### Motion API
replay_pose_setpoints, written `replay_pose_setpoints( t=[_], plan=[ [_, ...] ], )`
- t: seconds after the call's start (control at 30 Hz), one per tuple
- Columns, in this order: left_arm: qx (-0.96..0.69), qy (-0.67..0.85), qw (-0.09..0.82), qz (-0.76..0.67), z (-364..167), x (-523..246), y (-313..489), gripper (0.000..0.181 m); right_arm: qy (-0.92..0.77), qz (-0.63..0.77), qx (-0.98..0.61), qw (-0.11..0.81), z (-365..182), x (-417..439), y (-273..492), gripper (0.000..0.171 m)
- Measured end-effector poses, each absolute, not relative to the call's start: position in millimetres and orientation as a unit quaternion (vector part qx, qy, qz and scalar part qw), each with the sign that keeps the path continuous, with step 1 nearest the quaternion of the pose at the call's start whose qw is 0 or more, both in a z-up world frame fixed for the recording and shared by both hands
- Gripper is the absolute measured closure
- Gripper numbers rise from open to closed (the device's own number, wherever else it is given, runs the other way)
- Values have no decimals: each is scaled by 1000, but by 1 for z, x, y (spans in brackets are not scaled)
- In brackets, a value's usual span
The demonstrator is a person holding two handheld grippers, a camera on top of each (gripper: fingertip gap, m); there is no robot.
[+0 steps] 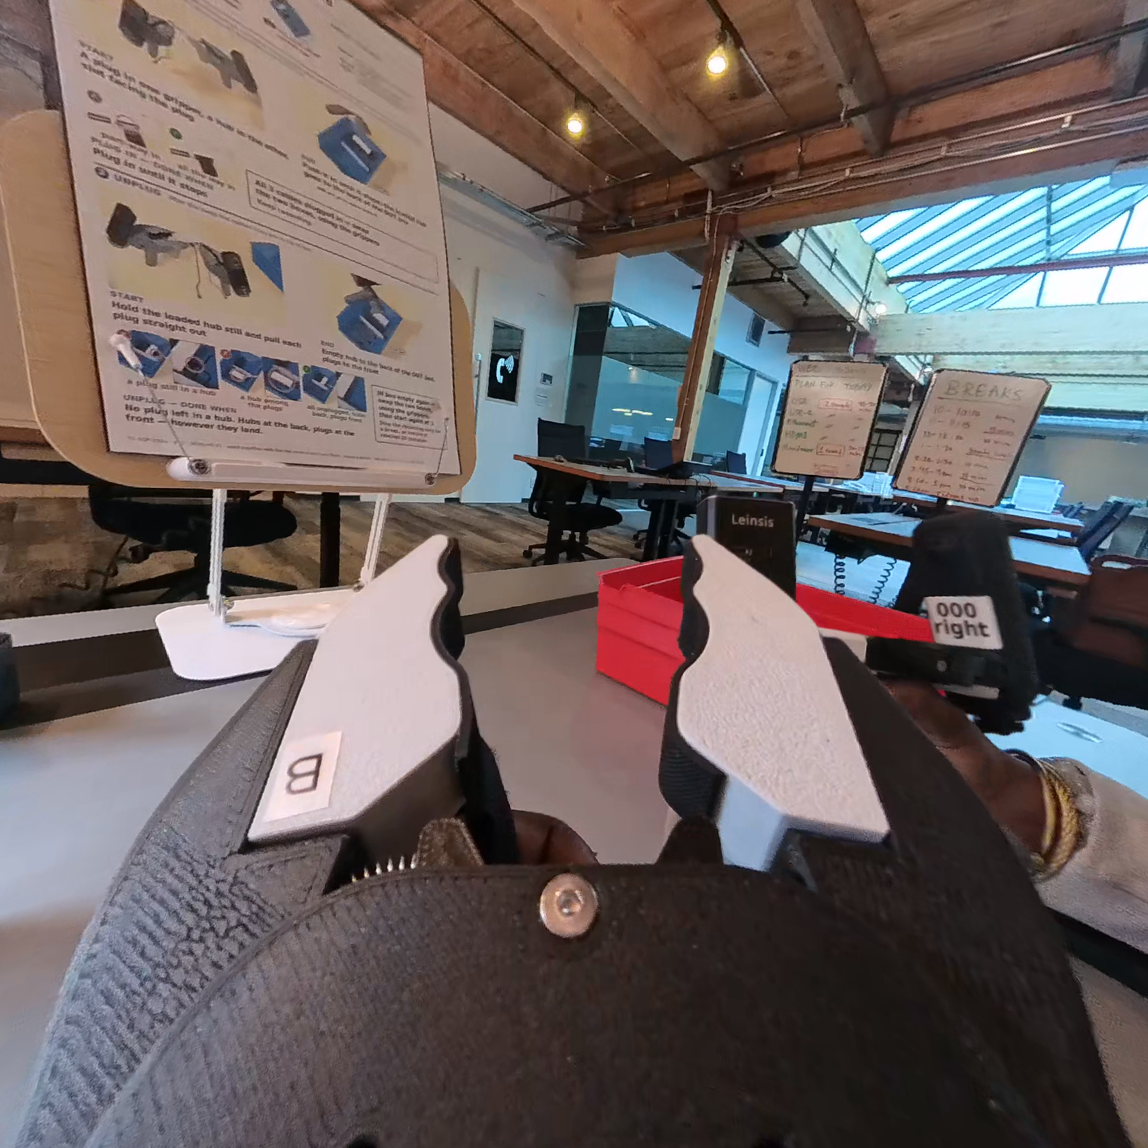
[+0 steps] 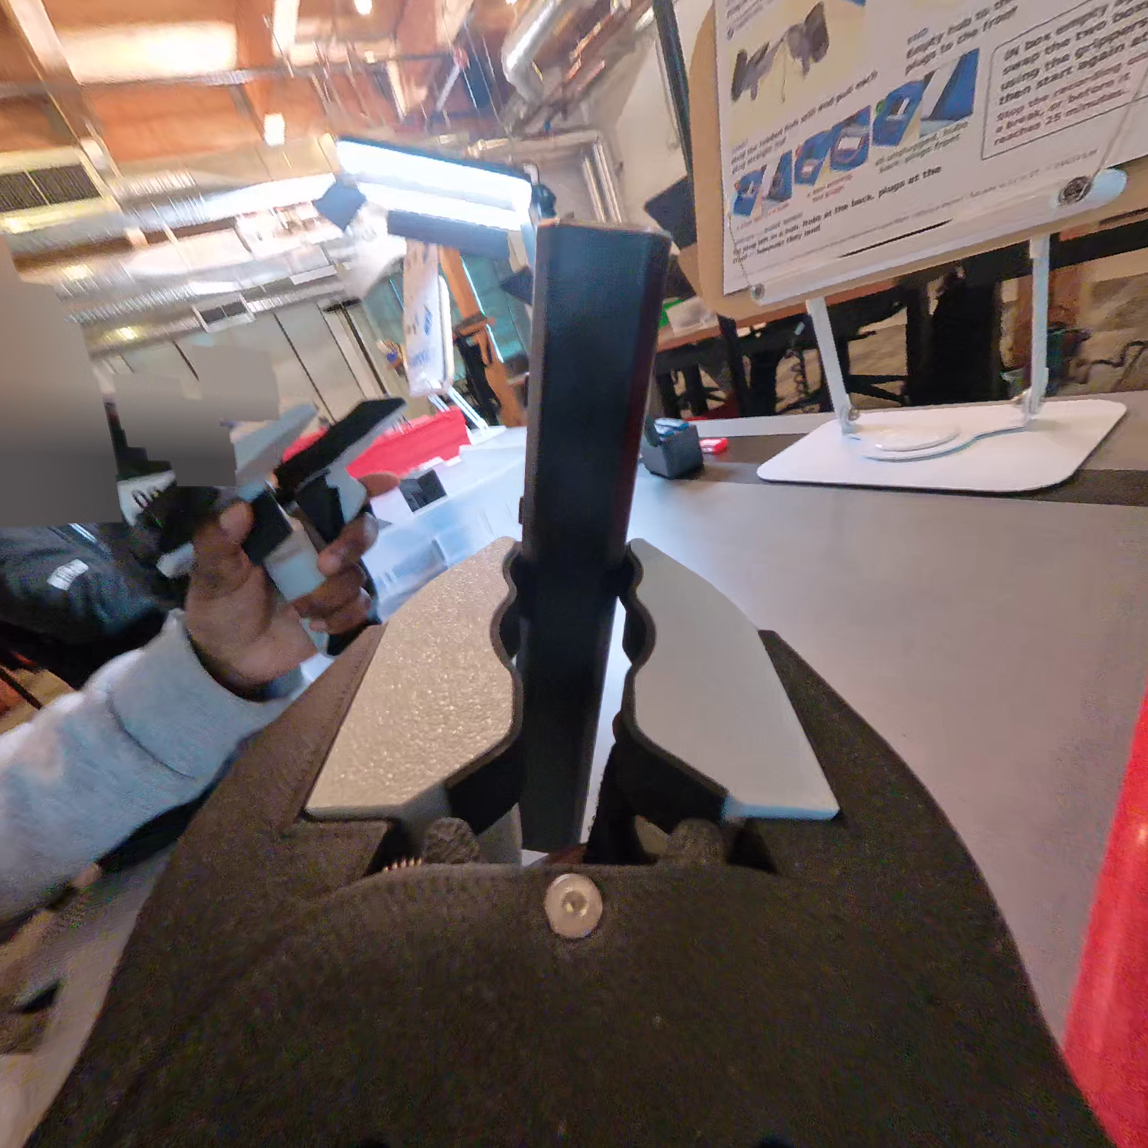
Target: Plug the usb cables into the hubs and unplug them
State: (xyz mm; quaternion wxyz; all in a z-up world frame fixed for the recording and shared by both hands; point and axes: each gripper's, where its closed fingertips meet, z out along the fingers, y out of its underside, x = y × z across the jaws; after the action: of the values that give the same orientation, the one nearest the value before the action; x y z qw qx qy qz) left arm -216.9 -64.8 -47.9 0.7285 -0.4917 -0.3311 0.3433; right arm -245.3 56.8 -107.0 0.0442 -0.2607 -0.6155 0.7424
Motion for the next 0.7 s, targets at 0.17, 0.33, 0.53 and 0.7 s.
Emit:
replay_pose_setpoints(
  t=[0.17, 0.33, 0.53, 0.7],
  plan=[
    [-540, -354, 691, 324, -73, -231, -58, 114, -703, 659, -214, 159, -138, -243, 33, 142],
    [-561, -355, 681, 311, -84, -233, -51, 115, -720, 641, -176, 198, -147, -239, 15, 142],
    [-575, -350, 664, 324, -89, -233, -49, 117, -725, 633, -162, 217, -149, -238, 23, 141],
    [-585, -342, 656, 331, -91, -233, -46, 117, -745, 594, -147, 266, -154, -238, 32, 140]
  ],
)
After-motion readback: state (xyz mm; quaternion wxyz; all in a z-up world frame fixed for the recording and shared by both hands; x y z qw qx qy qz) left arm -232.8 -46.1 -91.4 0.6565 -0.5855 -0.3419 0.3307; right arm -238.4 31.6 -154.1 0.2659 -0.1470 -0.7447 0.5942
